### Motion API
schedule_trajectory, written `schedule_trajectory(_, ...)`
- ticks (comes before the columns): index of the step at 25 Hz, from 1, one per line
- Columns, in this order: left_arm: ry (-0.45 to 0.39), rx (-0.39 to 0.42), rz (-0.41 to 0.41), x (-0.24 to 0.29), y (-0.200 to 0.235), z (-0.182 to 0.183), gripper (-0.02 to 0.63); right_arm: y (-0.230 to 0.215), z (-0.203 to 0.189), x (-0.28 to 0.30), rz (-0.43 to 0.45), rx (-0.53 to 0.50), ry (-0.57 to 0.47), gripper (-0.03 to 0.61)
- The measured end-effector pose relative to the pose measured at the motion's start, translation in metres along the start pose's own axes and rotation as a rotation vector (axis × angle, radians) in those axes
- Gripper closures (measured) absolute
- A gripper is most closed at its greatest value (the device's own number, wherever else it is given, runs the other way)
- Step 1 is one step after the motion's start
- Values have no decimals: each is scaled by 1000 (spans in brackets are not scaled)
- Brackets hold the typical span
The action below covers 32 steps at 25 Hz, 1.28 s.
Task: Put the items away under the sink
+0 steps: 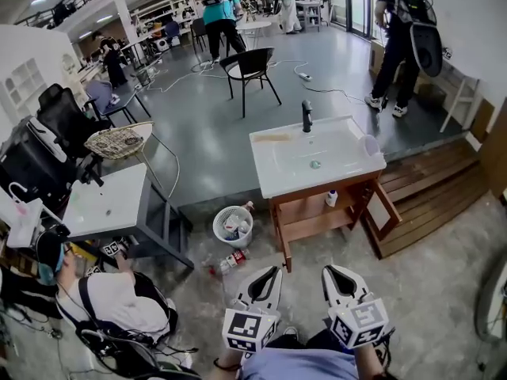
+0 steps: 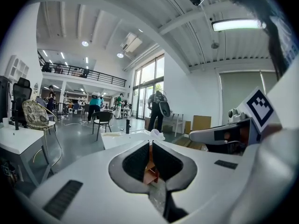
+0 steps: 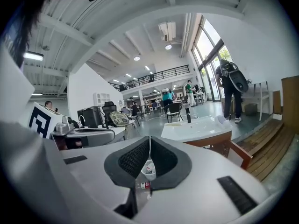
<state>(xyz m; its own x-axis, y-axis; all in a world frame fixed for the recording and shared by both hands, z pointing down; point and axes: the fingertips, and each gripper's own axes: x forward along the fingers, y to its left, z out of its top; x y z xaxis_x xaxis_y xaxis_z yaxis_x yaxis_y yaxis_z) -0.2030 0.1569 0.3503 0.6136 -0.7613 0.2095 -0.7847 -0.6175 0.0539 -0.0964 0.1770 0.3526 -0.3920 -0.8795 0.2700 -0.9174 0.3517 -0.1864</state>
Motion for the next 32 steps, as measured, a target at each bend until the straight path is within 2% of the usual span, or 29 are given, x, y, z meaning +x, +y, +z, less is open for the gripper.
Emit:
schedule_trajectory(4, 9, -11, -20, 15, 5, -5, 595, -11, 0, 12, -16, 5, 9, 557)
schedule_trajectory(10, 28, -17, -2, 43, 15, -6, 595, -38, 1, 35, -11, 12, 24, 557)
schedule_trajectory(24, 18, -46, 127, 171, 15, 29, 594, -150, 50, 100, 106, -31, 64, 557)
schedule_trajectory(32, 14, -60, 217, 225, 9, 34, 594, -210, 56, 115, 178, -48, 86, 557)
